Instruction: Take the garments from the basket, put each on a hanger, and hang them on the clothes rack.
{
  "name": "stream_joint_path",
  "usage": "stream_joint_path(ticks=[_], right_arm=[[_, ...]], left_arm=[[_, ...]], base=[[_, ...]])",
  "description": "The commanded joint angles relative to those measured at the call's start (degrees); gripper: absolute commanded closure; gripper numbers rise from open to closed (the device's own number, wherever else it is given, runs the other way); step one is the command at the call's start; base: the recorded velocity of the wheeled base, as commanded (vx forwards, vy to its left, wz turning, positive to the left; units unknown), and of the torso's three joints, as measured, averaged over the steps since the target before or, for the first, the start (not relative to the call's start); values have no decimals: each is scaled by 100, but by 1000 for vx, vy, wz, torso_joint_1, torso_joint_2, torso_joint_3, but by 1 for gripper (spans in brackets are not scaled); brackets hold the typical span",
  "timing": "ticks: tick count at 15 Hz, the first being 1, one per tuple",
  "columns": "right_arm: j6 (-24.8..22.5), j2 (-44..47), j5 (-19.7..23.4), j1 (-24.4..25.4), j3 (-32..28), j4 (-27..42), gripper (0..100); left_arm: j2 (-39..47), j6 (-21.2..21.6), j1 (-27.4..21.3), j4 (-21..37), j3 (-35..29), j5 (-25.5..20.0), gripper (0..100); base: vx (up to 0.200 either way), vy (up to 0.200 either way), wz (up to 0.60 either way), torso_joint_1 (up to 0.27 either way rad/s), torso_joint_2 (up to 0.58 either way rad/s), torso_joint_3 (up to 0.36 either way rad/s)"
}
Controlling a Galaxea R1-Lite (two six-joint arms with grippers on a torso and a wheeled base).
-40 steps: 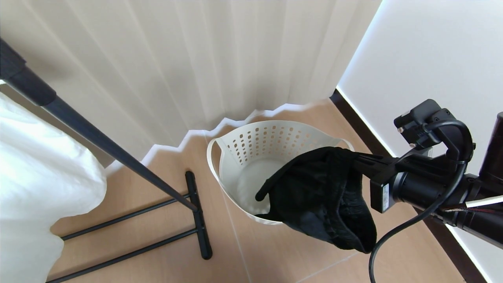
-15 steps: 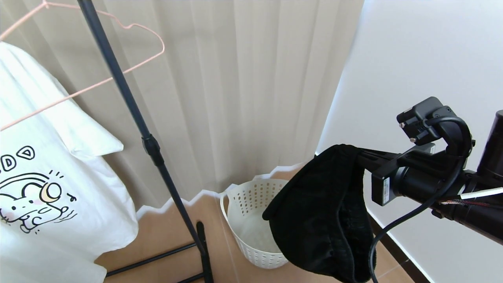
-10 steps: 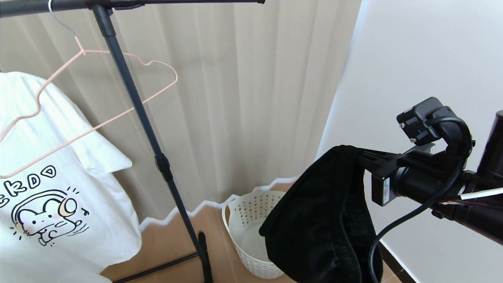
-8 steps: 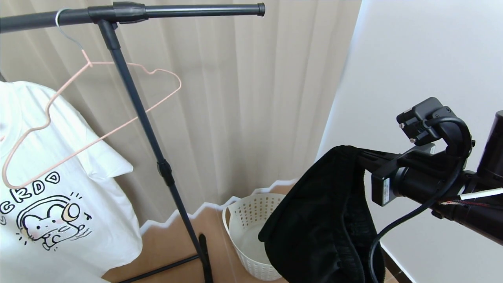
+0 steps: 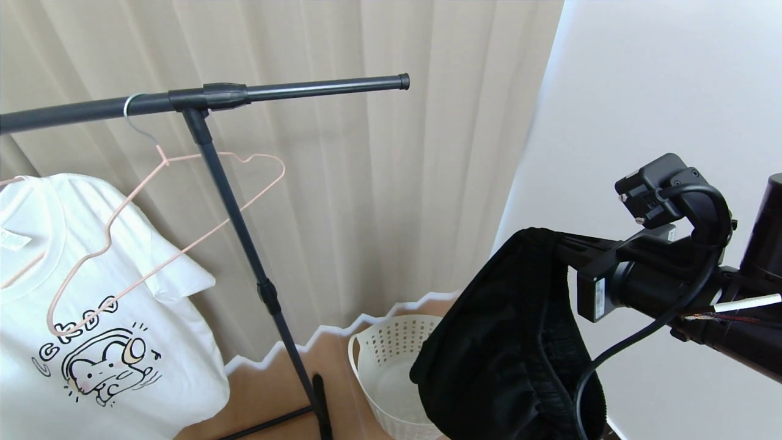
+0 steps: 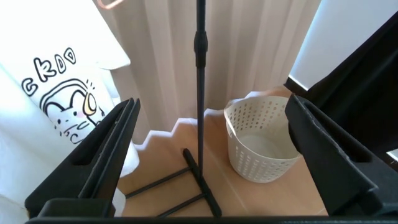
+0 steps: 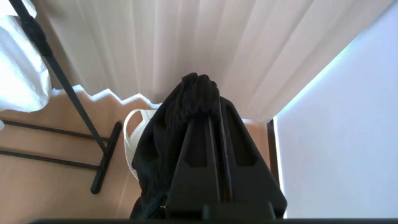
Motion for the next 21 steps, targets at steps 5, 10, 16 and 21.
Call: stream_joint_path(ticks=[5, 10, 16, 21], right_arm=[[-2, 10, -2, 2, 18, 2, 100], [-2, 10, -2, 2, 27, 2, 100], [-2, 10, -2, 2, 36, 2, 100], [-19, -17, -11, 2, 71, -7, 100]], left_arm=[[0, 0, 1, 4, -1, 1, 0], [0, 0, 1, 4, -1, 1, 0], [0, 9, 1, -5, -1, 1, 0], [0, 9, 1, -5, -1, 19, 0]], base=[[0, 0, 0, 240, -565, -328], [0, 0, 0, 182, -403, -228], [0, 0, 0, 163, -356, -196], [0, 0, 0, 107, -238, -126]])
